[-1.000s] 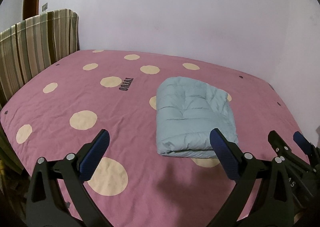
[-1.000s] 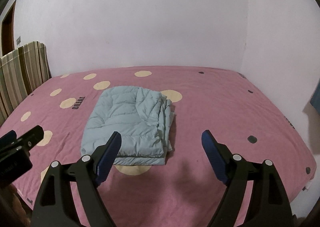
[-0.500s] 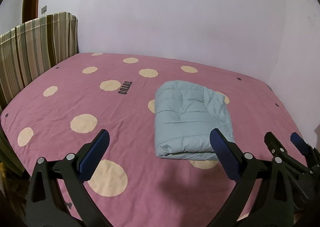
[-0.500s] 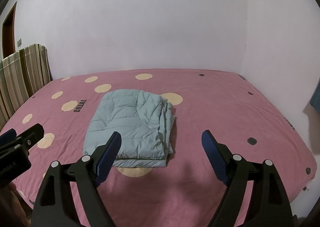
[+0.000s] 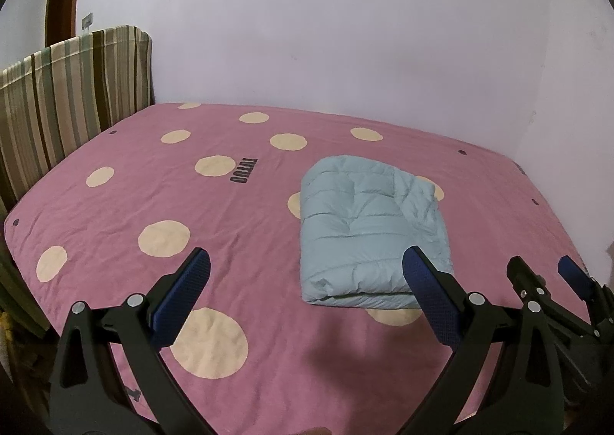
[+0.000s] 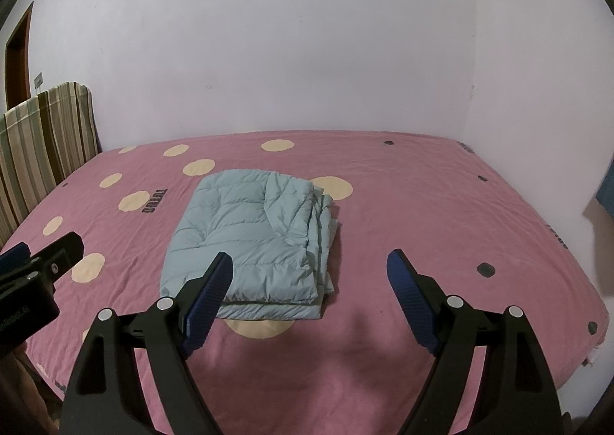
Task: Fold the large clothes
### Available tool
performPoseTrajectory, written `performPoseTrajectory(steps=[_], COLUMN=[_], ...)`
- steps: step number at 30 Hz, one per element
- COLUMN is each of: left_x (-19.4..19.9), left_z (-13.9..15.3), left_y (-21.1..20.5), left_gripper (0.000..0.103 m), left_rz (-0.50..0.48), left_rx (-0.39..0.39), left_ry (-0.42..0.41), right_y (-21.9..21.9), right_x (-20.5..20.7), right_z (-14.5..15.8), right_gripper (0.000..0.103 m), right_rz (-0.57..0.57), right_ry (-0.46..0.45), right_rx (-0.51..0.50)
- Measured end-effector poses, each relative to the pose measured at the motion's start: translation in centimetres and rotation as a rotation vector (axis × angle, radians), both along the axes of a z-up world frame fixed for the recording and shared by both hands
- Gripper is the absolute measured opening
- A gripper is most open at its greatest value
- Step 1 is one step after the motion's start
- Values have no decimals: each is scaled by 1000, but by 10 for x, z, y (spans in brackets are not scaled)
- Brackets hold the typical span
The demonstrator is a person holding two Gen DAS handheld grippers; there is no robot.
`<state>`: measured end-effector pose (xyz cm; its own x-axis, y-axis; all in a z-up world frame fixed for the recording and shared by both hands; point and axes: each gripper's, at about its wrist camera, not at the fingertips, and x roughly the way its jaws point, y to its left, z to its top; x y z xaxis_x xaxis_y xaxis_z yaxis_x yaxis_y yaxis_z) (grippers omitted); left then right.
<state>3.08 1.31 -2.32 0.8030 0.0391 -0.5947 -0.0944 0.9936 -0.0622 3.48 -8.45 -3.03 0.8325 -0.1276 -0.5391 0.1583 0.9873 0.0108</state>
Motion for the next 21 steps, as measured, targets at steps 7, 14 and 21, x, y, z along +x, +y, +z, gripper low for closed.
performPoseTrajectory(steps=[7, 14, 21], left_x=[1, 0, 1], left_z=[1, 3, 1], left_y=[0, 2, 3], left_gripper=[100, 100, 100], left_rz=[-10, -15, -14], left_rx=[10, 11, 11], left_ry=[-1, -15, -11], right_y=[1, 2, 1], right_x=[-1, -1, 0], right_z=[-1, -1, -2], right_gripper=[81, 81, 81], right_rz=[5, 4, 6], right_ry=[-1, -1, 0], right_rx=[-4, -3, -3])
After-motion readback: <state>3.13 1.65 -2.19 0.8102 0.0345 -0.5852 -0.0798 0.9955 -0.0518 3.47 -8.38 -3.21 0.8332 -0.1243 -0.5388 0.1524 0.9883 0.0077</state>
